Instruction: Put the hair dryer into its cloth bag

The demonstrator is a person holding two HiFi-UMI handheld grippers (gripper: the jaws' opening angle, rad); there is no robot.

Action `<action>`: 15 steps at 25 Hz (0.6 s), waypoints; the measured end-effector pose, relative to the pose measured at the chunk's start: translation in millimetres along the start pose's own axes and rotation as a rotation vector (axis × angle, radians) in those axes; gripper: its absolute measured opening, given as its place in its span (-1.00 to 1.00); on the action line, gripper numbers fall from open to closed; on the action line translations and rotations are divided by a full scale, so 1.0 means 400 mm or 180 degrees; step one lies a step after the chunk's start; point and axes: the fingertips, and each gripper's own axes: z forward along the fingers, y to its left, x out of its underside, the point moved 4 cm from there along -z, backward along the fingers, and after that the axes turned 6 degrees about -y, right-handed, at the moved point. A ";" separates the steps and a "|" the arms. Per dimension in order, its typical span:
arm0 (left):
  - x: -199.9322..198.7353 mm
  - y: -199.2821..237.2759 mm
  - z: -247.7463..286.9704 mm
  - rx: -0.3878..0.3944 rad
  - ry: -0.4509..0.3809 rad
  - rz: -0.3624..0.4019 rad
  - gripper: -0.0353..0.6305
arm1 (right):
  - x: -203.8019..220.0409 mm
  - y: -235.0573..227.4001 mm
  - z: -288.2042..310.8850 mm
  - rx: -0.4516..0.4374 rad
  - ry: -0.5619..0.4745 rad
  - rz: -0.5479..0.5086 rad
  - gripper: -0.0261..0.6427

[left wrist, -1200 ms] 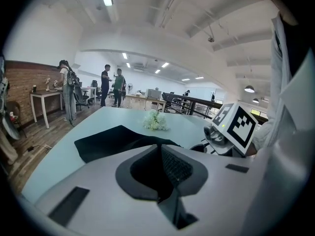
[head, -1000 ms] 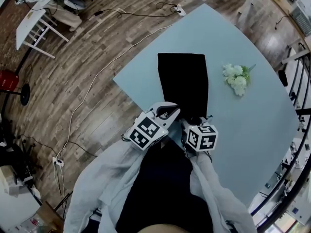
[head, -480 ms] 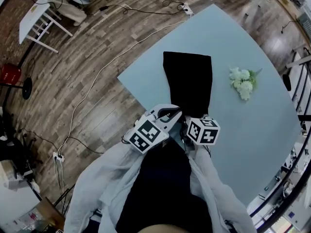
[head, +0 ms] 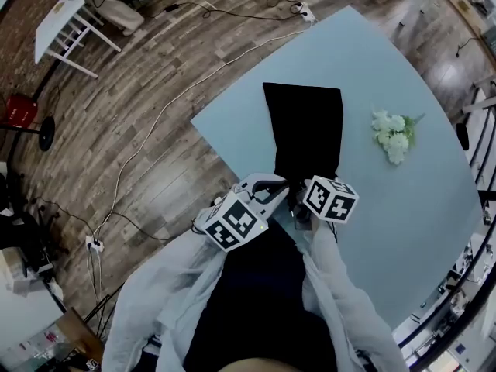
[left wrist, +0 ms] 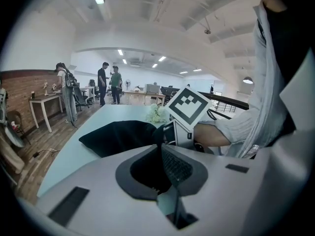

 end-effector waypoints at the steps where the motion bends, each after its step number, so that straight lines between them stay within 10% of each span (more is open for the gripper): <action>1: 0.005 0.000 -0.003 -0.0001 0.0015 -0.0014 -0.78 | 0.003 -0.005 0.006 -0.0004 -0.0005 0.0056 -0.32; 15: 0.033 0.030 -0.030 -0.0040 0.0107 -0.0123 -0.78 | -0.033 0.023 0.100 0.0044 -0.0430 0.0694 -0.32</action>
